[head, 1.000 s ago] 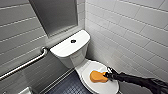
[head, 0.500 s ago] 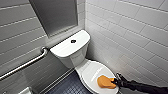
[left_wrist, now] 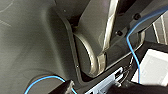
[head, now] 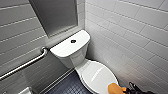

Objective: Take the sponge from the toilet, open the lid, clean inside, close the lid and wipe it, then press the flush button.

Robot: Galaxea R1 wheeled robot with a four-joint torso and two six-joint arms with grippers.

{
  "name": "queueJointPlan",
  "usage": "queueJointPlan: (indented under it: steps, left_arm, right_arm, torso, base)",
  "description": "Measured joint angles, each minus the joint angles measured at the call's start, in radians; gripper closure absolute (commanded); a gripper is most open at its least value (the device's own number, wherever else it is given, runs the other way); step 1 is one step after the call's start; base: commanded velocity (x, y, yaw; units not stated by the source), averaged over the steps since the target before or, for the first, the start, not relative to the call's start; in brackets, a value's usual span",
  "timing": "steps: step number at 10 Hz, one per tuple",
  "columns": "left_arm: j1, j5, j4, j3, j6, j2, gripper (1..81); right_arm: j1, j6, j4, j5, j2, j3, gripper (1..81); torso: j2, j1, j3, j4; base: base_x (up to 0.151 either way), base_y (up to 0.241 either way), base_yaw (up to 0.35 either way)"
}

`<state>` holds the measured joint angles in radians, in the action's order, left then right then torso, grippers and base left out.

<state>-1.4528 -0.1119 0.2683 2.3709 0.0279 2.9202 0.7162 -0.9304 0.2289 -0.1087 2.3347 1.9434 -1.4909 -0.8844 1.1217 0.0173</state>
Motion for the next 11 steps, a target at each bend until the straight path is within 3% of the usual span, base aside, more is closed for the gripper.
queueJointPlan:
  steps: [3, 6, 11]
  left_arm:
    - [0.000, 0.001, 0.000, 0.000, 0.000, -0.001, 1.0]
    - [0.000, 0.003, 0.001, 0.000, 0.000, 0.003, 1.0]
    - [0.001, 0.004, 0.001, 0.000, 0.000, 0.005, 1.0]
  right_arm:
    - [0.158, -0.009, 0.007, -0.021, -0.118, -0.025, 81.1]
    - [0.253, -0.005, 0.009, 0.039, -0.161, -0.140, 81.1]
    - [0.240, 0.003, 0.024, 0.049, -0.364, -0.510, 81.1]
  torso:
    - [0.000, 0.000, 0.000, 0.000]
    - [0.000, 0.000, 0.000, 0.000]
    - [0.000, 0.000, 0.000, 0.000]
  base:
    - [0.000, 0.000, 0.000]
    - [0.000, 0.000, 0.000]
    - [0.000, 0.000, 0.000]
